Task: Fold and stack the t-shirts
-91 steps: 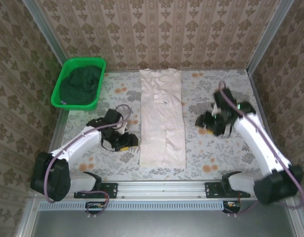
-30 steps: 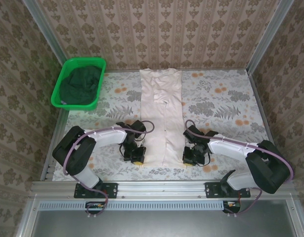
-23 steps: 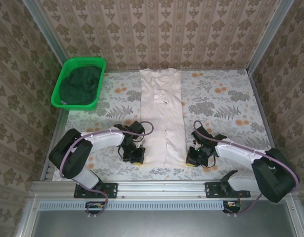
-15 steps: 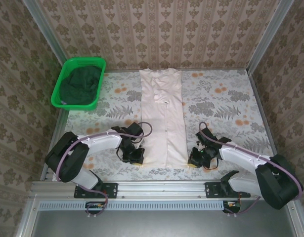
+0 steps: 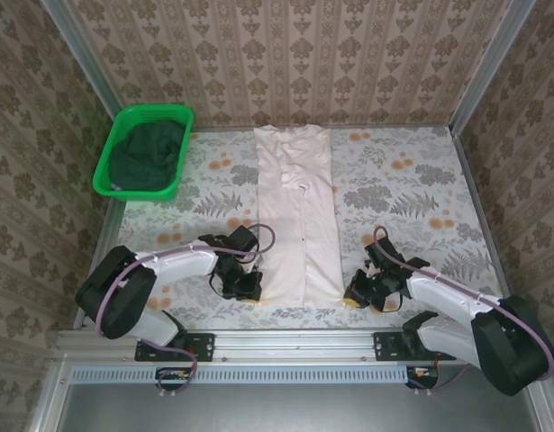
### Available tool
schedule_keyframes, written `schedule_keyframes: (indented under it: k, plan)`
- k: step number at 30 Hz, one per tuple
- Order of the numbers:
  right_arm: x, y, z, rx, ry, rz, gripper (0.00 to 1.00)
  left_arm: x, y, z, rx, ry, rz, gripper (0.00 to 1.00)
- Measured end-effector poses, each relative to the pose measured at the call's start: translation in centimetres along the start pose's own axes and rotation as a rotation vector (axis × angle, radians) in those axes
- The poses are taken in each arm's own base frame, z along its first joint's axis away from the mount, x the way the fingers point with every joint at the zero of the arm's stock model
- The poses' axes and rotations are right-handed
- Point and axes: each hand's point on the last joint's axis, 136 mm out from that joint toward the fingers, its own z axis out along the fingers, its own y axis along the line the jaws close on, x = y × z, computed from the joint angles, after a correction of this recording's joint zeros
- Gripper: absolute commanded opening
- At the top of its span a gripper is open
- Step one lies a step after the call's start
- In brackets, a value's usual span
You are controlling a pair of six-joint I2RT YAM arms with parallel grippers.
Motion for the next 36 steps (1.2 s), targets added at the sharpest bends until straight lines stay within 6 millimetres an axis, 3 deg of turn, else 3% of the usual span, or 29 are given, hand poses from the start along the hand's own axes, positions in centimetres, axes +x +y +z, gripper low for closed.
schedule_keyframes:
  k: [3, 7, 12, 18, 27, 30, 36]
  plan:
    - [-0.2, 1.0, -0.8, -0.043, -0.025, 0.013, 0.0, -0.1, -0.6, -1.2, 0.018, -0.003, -0.013, 0.0]
    - [-2.2, 4.3, -3.1, -0.115, -0.083, 0.042, 0.0, -3.1, -2.4, -4.6, 0.078, -0.074, -0.047, 0.0]
    - [-6.4, 9.7, -5.9, -0.181, -0.149, 0.061, 0.0, -9.1, -4.5, -10.0, 0.175, -0.196, -0.091, 0.0]
    - [-13.3, 13.3, -6.8, -0.194, -0.19, 0.147, 0.0, -16.5, -3.2, -13.5, 0.261, -0.241, -0.217, 0.0]
    - [-24.1, 18.9, -6.1, -0.215, -0.211, 0.197, 0.0, -27.3, -0.8, -13.8, 0.314, -0.259, -0.311, 0.0]
    - [-26.7, 19.9, -5.2, -0.201, -0.203, 0.209, 0.0, -29.6, -0.3, -13.1, 0.314, -0.253, -0.327, 0.0]
    - [-29.7, 20.1, -3.0, -0.147, -0.175, 0.253, 0.0, -31.9, 1.6, -11.6, 0.304, -0.232, -0.412, 0.01]
